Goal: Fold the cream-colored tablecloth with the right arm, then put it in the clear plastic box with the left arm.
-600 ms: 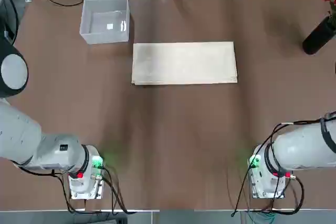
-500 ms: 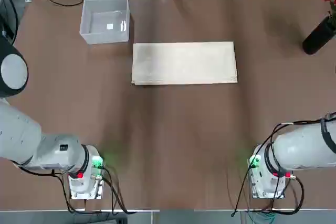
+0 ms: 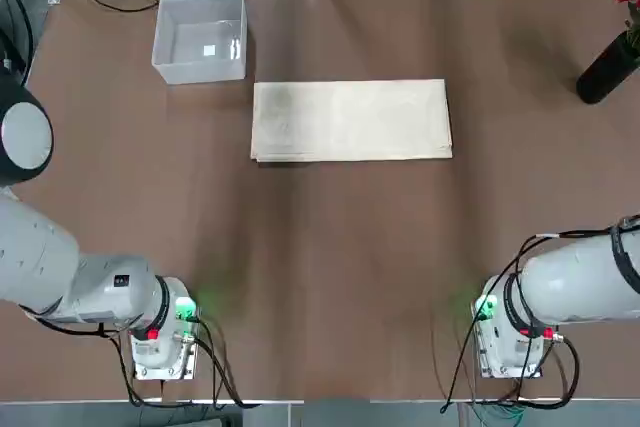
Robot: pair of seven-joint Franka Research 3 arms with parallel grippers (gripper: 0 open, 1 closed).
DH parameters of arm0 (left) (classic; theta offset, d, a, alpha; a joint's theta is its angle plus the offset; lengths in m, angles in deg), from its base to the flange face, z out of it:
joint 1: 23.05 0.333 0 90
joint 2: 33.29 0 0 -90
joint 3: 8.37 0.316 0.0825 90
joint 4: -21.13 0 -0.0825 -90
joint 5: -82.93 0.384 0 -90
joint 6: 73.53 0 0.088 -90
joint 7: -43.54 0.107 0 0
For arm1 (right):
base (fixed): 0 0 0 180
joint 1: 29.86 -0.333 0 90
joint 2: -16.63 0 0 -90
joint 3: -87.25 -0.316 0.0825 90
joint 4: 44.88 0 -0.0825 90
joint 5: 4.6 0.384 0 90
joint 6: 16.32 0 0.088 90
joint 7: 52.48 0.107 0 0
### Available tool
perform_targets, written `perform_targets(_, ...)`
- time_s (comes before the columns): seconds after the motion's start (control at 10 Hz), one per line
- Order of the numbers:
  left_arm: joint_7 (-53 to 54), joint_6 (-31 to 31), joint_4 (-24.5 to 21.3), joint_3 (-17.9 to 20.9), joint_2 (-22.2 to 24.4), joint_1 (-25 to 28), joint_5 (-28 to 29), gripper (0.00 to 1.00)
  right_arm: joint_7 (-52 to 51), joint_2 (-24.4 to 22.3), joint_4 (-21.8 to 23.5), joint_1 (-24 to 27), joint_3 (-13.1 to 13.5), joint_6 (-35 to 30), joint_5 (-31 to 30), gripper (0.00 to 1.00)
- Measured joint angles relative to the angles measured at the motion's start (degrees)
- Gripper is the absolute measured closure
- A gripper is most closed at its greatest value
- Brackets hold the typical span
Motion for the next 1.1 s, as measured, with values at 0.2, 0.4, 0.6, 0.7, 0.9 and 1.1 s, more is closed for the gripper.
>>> perform_targets(0.2,0.0,0.0,0.0,0.0,0.0,0.0,0.0,0.00,0.0,0.1,0.4,0.2,0.1,-2.5,-0.1,0.00)
perform_targets(0.4,0.0,0.0,0.0,0.0,0.0,0.1,0.0,0.00,0.0,0.9,1.6,1.3,0.1,-3.6,-0.1,0.00)
perform_targets(0.6,0.0,0.0,0.0,0.0,0.0,0.1,0.0,0.00,0.0,3.4,1.9,2.0,0.1,-3.5,-0.1,0.02)
perform_targets(0.7,0.0,0.0,0.0,0.0,0.0,0.1,0.0,0.00,0.0,5.2,2.1,2.1,0.1,-3.4,0.0,0.04)
perform_targets(0.9,0.0,0.0,0.1,0.1,0.0,0.1,0.0,0.00,0.0,10.7,2.7,2.5,0.1,-3.2,1.6,0.00)
perform_targets(1.1,0.0,0.0,0.1,0.1,0.0,0.1,0.0,0.00,-0.1,16.3,2.9,3.4,0.1,-3.2,4.3,0.00)
